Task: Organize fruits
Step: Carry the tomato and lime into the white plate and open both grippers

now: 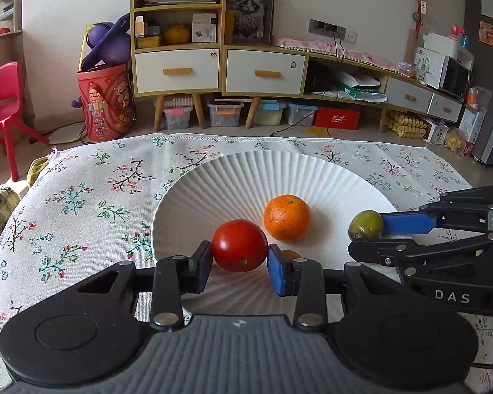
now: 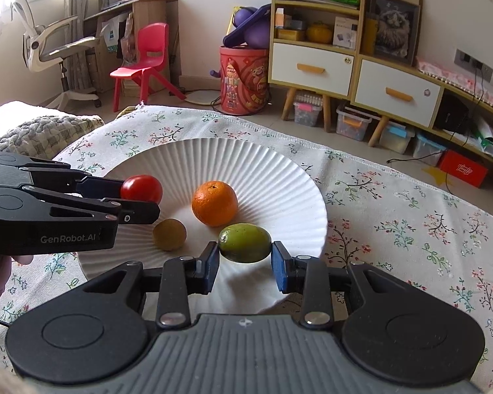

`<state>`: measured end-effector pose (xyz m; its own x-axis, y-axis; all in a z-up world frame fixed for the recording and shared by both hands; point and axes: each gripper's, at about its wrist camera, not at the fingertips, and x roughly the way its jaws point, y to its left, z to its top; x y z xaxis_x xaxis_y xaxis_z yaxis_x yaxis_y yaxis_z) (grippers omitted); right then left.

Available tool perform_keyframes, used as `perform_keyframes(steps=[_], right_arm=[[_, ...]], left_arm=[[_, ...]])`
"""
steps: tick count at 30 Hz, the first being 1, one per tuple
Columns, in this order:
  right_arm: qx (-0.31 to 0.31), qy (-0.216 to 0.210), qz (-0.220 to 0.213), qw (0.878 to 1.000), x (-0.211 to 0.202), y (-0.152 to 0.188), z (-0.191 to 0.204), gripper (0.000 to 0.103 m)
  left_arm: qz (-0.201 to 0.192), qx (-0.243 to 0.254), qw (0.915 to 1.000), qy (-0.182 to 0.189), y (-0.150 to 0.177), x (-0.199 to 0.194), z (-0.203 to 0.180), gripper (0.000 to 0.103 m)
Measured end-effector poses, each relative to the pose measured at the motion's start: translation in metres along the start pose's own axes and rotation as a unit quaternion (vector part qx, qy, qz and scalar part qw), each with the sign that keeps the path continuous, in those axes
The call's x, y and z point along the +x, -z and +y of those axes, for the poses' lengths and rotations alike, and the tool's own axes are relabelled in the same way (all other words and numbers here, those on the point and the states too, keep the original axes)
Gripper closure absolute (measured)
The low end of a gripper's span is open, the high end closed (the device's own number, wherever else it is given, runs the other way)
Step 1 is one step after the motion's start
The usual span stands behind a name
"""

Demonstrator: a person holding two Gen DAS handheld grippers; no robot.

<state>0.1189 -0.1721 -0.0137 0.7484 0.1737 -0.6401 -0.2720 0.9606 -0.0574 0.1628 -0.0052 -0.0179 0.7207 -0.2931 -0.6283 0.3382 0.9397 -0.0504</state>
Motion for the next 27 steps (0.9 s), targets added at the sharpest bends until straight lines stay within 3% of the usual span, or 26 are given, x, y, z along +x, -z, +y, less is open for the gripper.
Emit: perform_keyframes(steps=[8, 18, 27], right_arm=[[-0.014, 0.001, -0.005, 1.000, 0.002, 0.000, -0.002, 0.072], [-0.014, 0.004, -0.009, 1.000, 0.002, 0.000, -0.003, 0.072], [-0.010, 0.009, -0.014, 1.000, -0.009, -0.003, -0.005, 0.061]], left_arm=[[0.013, 0.019, 0.9995, 0.022, 0.002, 0.009, -0.013, 0.081], [0.004, 0.016, 0.9998, 0.006, 0.002, 0.009, -0.012, 0.078], [-0.005, 0.009, 0.9999, 0.000, 0.001, -0.015, -0.006, 0.066]])
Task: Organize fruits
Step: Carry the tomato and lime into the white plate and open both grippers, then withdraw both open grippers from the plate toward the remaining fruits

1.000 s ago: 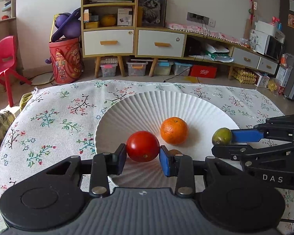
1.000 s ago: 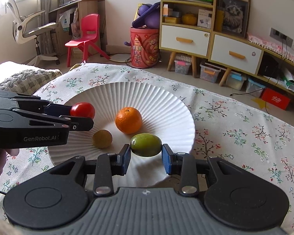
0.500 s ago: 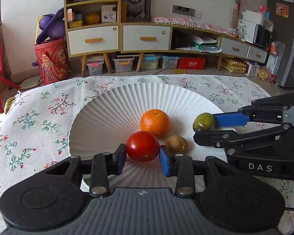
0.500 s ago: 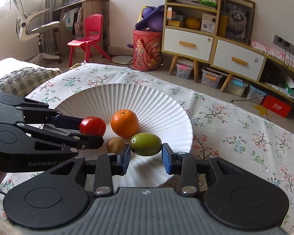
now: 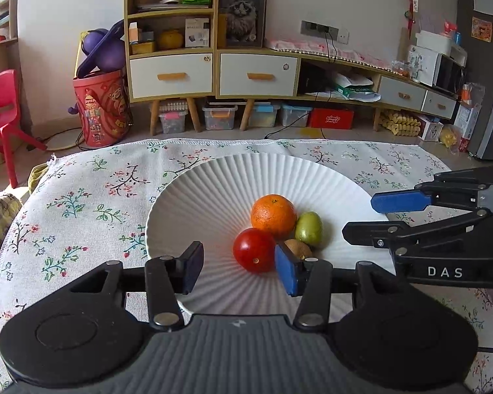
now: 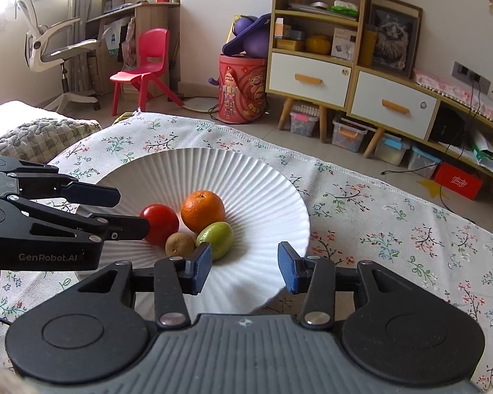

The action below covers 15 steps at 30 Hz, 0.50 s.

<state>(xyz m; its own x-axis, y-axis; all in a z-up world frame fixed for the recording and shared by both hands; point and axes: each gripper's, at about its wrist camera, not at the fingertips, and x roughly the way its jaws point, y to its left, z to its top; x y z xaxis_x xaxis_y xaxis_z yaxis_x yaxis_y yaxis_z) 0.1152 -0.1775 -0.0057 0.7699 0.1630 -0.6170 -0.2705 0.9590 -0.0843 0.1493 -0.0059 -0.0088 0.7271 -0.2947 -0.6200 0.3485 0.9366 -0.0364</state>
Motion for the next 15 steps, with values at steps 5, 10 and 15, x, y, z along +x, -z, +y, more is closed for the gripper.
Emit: perform_keyframes(steps=[5, 10, 15], right_arm=[[0.004, -0.004, -0.006, 1.000, -0.012, -0.001, 0.000, 0.052], [0.005, -0.001, -0.013, 1.000, -0.024, -0.001, -0.001, 0.043], [0.015, -0.003, -0.015, 1.000, -0.034, 0.001, -0.003, 0.036]], left_arm=[[0.002, 0.003, 0.9999, -0.011, 0.000, -0.017, 0.005, 0.062], [0.001, 0.006, 0.9998, -0.019, 0.000, -0.035, 0.006, 0.053], [0.002, 0.009, 0.9998, -0.019, 0.003, -0.048, 0.002, 0.045]])
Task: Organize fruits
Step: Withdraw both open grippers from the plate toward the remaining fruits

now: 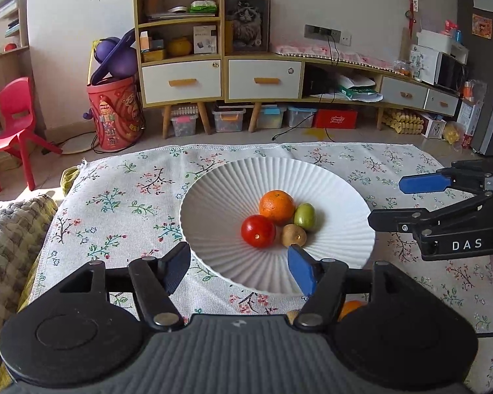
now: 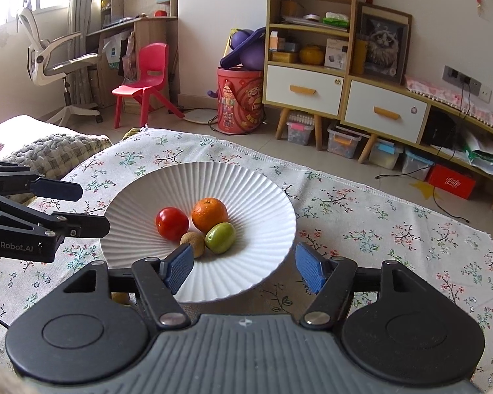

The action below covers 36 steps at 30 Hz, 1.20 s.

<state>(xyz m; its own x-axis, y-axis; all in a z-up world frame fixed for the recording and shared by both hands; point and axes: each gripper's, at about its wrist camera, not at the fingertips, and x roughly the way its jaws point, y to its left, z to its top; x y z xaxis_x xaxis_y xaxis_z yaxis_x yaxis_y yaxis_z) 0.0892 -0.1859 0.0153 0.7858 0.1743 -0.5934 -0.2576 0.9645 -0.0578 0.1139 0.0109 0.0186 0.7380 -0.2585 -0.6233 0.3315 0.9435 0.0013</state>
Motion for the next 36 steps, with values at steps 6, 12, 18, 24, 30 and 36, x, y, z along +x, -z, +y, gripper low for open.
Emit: perform_keyframes(steps=[6, 12, 18, 24, 30, 36], right_arm=[[0.007, 0.001, 0.002, 1.000, -0.008, 0.005, 0.002, 0.026], [0.008, 0.002, 0.018, 1.000, -0.011, 0.015, 0.006, 0.017], [-0.002, 0.011, 0.032, 0.999, -0.017, 0.028, 0.010, 0.009], [-0.001, 0.011, 0.049, 0.999, -0.018, 0.038, 0.013, 0.004], [-0.017, 0.010, 0.060, 0.998, -0.015, 0.045, 0.022, 0.001], [-0.030, 0.013, 0.073, 0.997, -0.012, 0.053, 0.026, 0.001]], left_arm=[[0.014, -0.003, 0.9999, 0.006, 0.012, -0.008, -0.002, 0.036], [0.001, -0.012, 0.9999, -0.009, 0.026, -0.018, 0.002, 0.016], [0.027, -0.025, 0.9992, -0.016, 0.042, -0.018, 0.005, 0.015], [0.037, -0.010, 0.9989, -0.026, 0.060, -0.021, 0.000, 0.011], [0.058, -0.015, 0.9981, -0.015, 0.071, -0.016, -0.005, 0.011], [0.064, -0.012, 0.9979, -0.010, 0.076, -0.011, -0.013, 0.011]])
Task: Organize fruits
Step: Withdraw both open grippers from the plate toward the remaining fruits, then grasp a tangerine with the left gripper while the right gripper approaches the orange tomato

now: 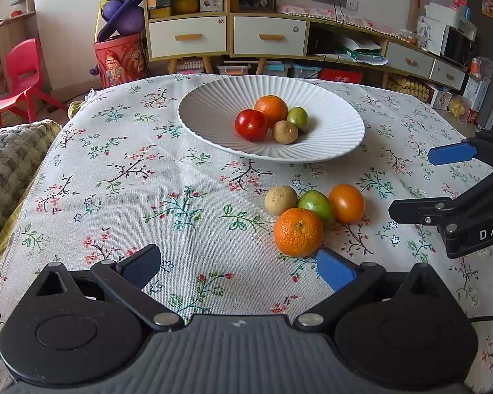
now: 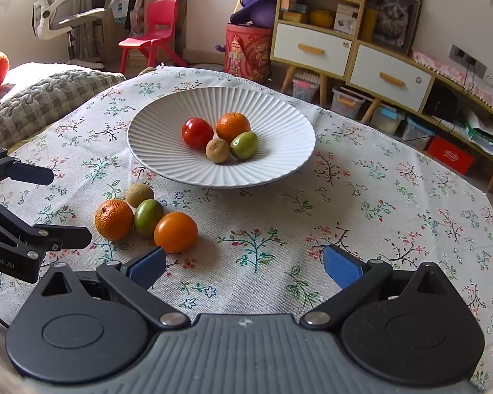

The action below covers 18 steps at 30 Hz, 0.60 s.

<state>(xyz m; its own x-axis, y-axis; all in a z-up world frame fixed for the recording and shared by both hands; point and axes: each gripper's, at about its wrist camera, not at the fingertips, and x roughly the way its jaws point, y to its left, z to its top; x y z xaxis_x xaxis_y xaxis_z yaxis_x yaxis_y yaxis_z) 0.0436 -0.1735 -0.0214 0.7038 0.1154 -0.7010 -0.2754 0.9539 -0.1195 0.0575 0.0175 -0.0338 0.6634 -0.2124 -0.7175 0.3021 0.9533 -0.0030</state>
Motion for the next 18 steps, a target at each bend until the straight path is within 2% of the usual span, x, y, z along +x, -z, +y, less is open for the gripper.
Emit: perform_keyframes(steps=[11, 13, 15, 18], right_arm=[[-0.004, 0.008, 0.011, 1.000, 0.004, 0.005, -0.001, 0.001], [-0.007, 0.008, 0.012, 1.000, 0.004, 0.006, -0.001, 0.001], [-0.008, 0.008, 0.013, 1.000, 0.004, 0.006, -0.001, 0.001], [-0.008, 0.008, 0.014, 1.000, 0.005, 0.007, -0.002, 0.001]], left_arm=[[-0.002, -0.005, 1.0000, 0.007, 0.004, 0.012, -0.010, 0.011], [-0.004, -0.005, 0.9998, 0.018, 0.003, 0.012, -0.011, 0.014], [-0.008, -0.005, 0.9994, 0.032, 0.002, 0.012, -0.013, 0.026], [-0.008, -0.005, 0.9990, 0.044, 0.000, 0.013, -0.016, 0.035]])
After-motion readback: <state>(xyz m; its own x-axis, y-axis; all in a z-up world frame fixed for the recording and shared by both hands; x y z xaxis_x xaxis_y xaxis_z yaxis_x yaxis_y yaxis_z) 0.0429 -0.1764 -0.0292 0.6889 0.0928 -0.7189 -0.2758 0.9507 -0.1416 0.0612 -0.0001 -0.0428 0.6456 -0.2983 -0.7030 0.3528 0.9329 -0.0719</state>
